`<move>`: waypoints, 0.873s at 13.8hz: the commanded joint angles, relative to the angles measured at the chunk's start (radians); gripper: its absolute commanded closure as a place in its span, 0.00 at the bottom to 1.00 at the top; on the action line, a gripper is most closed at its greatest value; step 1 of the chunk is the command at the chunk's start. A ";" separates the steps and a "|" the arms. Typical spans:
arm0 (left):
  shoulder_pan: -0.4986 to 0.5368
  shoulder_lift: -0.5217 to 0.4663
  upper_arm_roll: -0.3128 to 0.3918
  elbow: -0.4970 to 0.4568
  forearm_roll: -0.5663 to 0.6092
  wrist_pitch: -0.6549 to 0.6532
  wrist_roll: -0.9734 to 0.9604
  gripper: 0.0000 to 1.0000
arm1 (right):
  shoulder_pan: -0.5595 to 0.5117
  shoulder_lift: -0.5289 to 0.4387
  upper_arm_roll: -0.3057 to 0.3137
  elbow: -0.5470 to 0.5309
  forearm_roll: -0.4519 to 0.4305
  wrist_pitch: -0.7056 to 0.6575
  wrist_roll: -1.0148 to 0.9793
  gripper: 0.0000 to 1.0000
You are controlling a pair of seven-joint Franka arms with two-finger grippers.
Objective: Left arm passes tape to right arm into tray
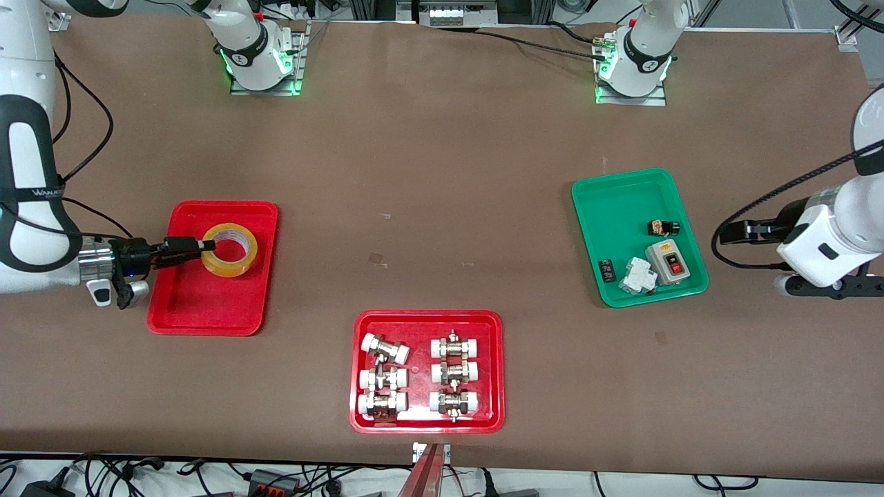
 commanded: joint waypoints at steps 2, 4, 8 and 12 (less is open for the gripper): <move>0.005 -0.173 -0.037 -0.283 -0.004 0.169 -0.057 0.00 | -0.021 0.017 0.021 0.006 -0.062 0.031 -0.072 0.84; 0.002 -0.215 -0.052 -0.368 -0.034 0.229 -0.152 0.00 | -0.008 0.014 0.021 0.006 -0.087 0.054 -0.073 0.07; 0.003 -0.270 -0.113 -0.489 -0.039 0.346 -0.242 0.00 | 0.031 -0.016 0.021 0.003 -0.206 0.135 -0.102 0.00; -0.095 -0.145 -0.138 -0.333 0.026 0.259 -0.359 0.00 | 0.102 -0.118 0.020 -0.002 -0.351 0.207 -0.085 0.00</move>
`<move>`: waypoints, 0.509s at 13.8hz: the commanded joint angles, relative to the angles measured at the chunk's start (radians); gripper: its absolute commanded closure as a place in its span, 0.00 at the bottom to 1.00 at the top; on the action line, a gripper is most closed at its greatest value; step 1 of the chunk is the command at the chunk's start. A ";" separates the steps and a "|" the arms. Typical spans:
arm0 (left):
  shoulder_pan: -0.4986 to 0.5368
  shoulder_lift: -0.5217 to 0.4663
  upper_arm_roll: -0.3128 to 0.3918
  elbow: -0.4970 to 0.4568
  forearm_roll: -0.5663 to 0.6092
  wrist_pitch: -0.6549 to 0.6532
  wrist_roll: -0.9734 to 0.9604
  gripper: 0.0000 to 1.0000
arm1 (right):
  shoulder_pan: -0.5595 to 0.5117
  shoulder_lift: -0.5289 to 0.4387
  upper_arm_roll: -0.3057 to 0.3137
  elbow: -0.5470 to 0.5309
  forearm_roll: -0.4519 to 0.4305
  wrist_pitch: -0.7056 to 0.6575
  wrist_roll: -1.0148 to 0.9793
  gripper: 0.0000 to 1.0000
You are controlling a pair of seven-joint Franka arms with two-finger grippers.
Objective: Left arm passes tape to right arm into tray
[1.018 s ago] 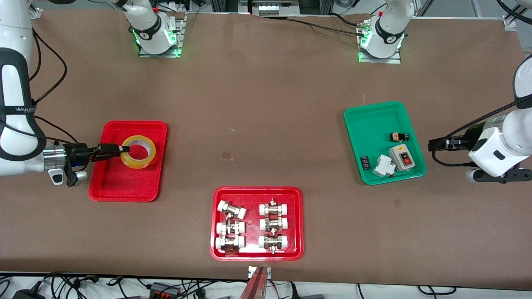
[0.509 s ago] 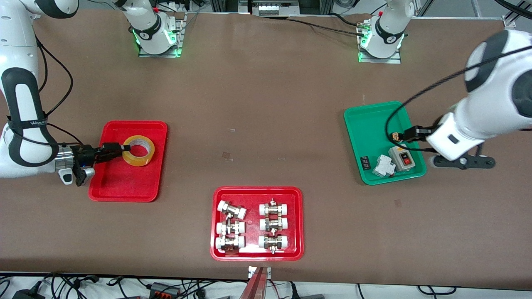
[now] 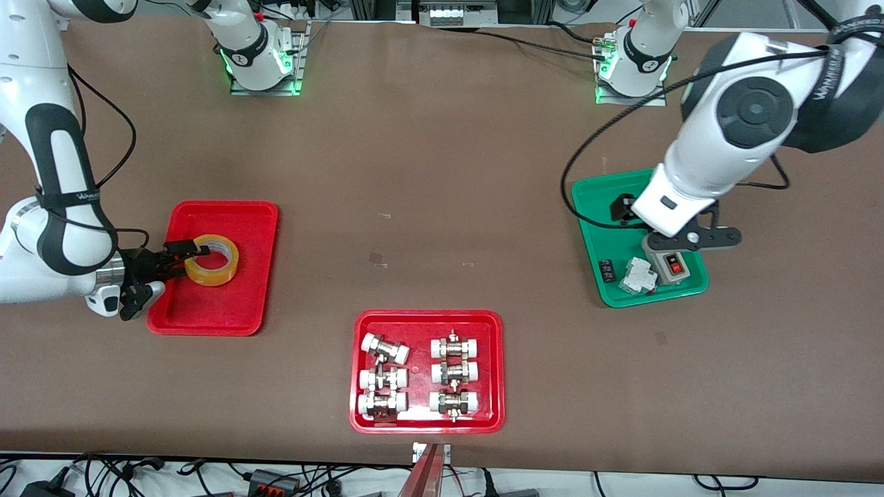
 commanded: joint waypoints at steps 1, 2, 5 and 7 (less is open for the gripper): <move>-0.063 0.118 -0.009 0.175 0.126 -0.136 -0.015 0.00 | 0.041 -0.097 -0.003 -0.025 -0.072 0.037 0.007 0.00; -0.091 0.155 -0.011 0.232 0.194 -0.198 0.031 0.00 | 0.044 -0.108 -0.003 -0.025 -0.087 0.043 0.009 0.00; -0.109 0.187 -0.002 0.315 0.216 -0.277 0.151 0.00 | 0.060 -0.181 -0.003 -0.028 -0.124 0.044 0.088 0.00; -0.059 0.190 0.000 0.333 0.177 -0.323 0.159 0.00 | 0.109 -0.288 -0.003 -0.057 -0.204 0.036 0.246 0.00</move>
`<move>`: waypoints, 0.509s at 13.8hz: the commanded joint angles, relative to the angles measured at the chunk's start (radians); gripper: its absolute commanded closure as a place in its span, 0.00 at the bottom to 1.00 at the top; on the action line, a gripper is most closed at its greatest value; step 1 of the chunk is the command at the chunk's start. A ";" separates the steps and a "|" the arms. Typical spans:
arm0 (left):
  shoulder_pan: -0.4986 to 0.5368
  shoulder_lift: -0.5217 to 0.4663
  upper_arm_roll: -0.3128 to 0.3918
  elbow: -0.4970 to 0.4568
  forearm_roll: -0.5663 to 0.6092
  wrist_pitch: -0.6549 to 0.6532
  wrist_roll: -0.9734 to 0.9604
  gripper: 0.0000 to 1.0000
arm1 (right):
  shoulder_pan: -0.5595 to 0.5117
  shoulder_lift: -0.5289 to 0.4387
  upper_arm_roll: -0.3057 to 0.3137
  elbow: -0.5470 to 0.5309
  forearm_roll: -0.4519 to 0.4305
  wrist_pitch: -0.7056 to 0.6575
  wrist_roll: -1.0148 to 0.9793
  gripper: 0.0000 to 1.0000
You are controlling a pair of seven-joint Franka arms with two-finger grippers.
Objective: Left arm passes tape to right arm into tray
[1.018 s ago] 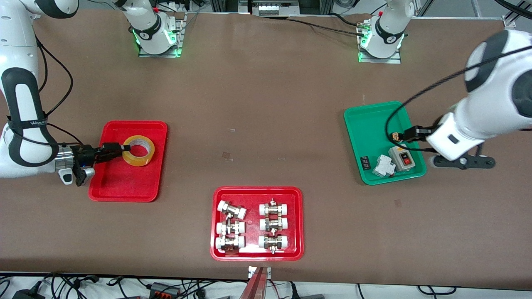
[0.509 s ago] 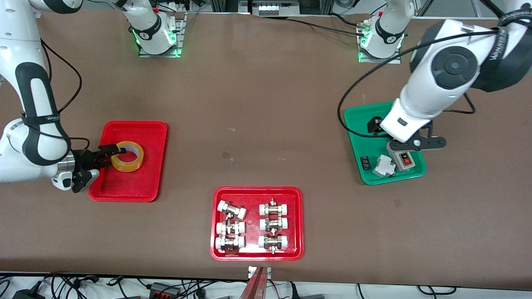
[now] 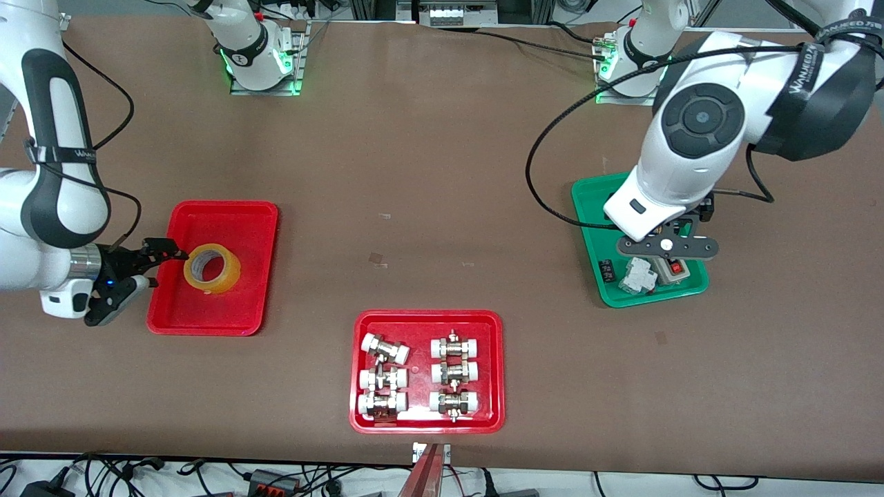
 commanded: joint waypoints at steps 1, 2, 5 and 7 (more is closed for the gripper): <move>0.077 0.023 -0.006 0.068 -0.031 -0.062 0.042 0.00 | 0.071 -0.175 -0.003 -0.088 -0.083 -0.003 0.206 0.00; 0.105 0.017 -0.007 0.063 -0.031 -0.059 0.048 0.00 | 0.095 -0.238 -0.003 -0.125 -0.097 -0.011 0.301 0.00; 0.137 0.017 -0.015 0.068 -0.034 -0.055 0.047 0.00 | 0.155 -0.378 -0.001 -0.179 -0.130 -0.047 0.528 0.00; 0.134 0.019 -0.012 0.088 -0.033 -0.053 0.053 0.00 | 0.166 -0.446 0.003 -0.179 -0.130 -0.080 0.573 0.00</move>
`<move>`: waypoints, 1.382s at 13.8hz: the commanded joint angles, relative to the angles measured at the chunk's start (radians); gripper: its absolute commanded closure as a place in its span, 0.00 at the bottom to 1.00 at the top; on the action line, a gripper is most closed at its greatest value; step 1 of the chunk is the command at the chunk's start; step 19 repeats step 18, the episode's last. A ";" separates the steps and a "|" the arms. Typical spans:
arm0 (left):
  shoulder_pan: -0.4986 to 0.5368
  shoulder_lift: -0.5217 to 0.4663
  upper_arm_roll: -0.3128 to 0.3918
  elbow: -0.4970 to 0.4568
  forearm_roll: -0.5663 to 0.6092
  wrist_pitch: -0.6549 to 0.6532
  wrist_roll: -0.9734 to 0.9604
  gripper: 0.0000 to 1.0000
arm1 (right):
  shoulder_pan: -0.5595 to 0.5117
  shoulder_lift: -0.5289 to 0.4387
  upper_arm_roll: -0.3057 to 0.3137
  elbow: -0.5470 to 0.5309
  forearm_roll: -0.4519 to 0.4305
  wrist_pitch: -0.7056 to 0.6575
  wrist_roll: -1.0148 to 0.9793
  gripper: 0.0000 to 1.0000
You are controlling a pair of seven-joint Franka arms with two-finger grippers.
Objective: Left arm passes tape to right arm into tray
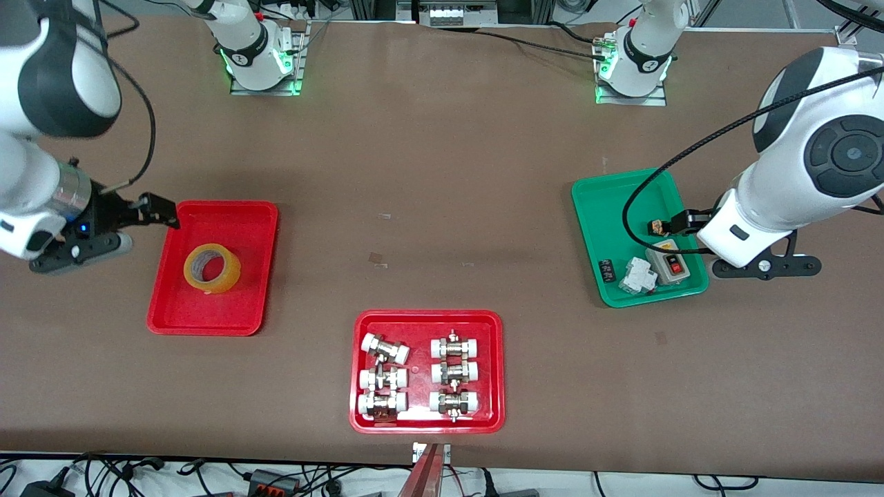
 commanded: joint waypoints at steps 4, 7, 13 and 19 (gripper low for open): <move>-0.004 0.011 0.057 0.128 -0.004 0.031 0.164 0.00 | 0.006 -0.206 0.000 -0.117 -0.016 -0.057 0.172 0.00; -0.151 -0.145 0.397 0.019 -0.213 0.116 0.371 0.00 | 0.003 -0.270 0.000 -0.183 -0.022 -0.058 0.186 0.00; -0.181 -0.400 0.515 -0.411 -0.366 0.258 0.309 0.00 | 0.004 -0.191 0.001 -0.016 -0.024 -0.140 0.289 0.00; -0.176 -0.408 0.512 -0.404 -0.368 0.276 0.280 0.00 | -0.002 -0.185 0.000 0.003 -0.022 -0.163 0.299 0.00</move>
